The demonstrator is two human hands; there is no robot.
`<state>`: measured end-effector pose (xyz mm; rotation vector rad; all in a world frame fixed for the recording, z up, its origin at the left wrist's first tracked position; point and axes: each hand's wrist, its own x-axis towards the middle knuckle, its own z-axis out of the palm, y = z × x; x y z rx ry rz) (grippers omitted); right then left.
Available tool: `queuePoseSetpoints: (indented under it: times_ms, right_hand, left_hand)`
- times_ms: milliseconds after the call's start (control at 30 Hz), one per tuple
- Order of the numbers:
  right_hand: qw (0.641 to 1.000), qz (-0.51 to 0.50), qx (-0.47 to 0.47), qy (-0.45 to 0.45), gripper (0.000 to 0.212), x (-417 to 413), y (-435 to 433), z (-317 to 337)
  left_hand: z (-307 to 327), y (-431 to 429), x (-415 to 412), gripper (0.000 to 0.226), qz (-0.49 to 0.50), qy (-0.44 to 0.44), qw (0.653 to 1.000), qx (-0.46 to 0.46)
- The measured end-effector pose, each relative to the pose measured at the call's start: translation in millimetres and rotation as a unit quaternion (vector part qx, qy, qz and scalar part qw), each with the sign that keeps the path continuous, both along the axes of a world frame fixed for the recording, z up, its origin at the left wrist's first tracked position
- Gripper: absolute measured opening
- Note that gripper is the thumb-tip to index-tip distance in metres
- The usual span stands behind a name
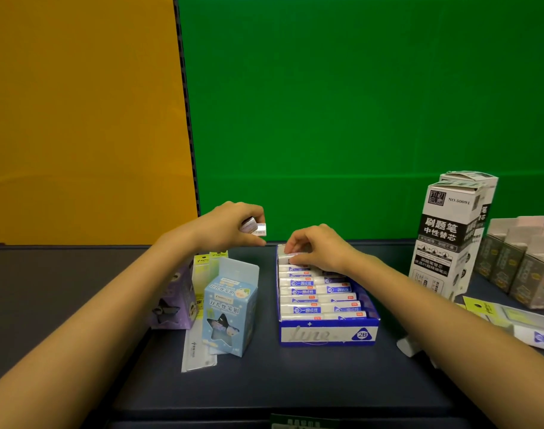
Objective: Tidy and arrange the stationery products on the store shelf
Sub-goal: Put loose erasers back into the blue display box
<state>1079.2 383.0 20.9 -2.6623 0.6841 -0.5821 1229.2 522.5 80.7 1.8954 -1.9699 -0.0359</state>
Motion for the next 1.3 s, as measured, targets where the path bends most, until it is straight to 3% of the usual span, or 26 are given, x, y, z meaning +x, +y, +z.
queuePoseSetpoints:
  times_ms: [233, 300, 367, 467, 733, 867, 967, 1067, 1167, 1300]
  right_hand:
    - [0.994, -0.007, -0.073, 0.08, 0.022, -3, 10, 14]
    - [0.998, -0.005, -0.058, 0.036, 0.025, -4, 17, 21]
    - [0.996, 0.012, 0.06, -0.072, 0.028, -5, 29, 31]
    - [0.95, 0.067, 0.26, -0.16, 0.024, -6, 46, 45]
    - [0.909, 0.075, 0.37, -0.176, 0.014, -21, 54, 56]
    - [0.939, 0.035, 0.304, -0.154, 0.023, -36, 50, 60]
    - [0.979, -0.061, 0.148, -0.124, 0.024, -52, 41, 58]
    - [0.99, -0.13, 0.018, -0.06, 0.024, -64, 38, 48]
    - [0.988, -0.152, -0.026, -0.023, 0.025, -65, 36, 32]
    - [0.988, -0.149, -0.033, -0.012, 0.025, -62, 30, 17]
  left_hand:
    - [-1, 1, 0, 0.025, 0.021, 0.004, 0.999, -0.045]
    - [-1, 2, 0, 0.027, 0.02, 0.01, 0.998, -0.062]
    - [0, 2, -1, 0.028, 0.016, 0.014, 0.997, -0.076]
    - [3, 2, -8, 0.028, -0.003, 0.008, 0.996, -0.085]
    - [4, -1, -24, 0.037, -0.033, 0.021, 0.995, -0.089]
    - [5, -5, -28, 0.04, -0.017, 0.003, 0.996, -0.088]
    - [4, -7, -21, 0.042, -0.007, 0.012, 0.997, -0.082]
    - [3, -10, -18, 0.042, -0.003, -0.001, 0.998, -0.065]
    - [1, -15, -25, 0.036, 0.014, -0.04, 0.999, -0.035]
    - [-2, -25, -38, 0.023, 0.016, -0.026, 0.999, 0.036]
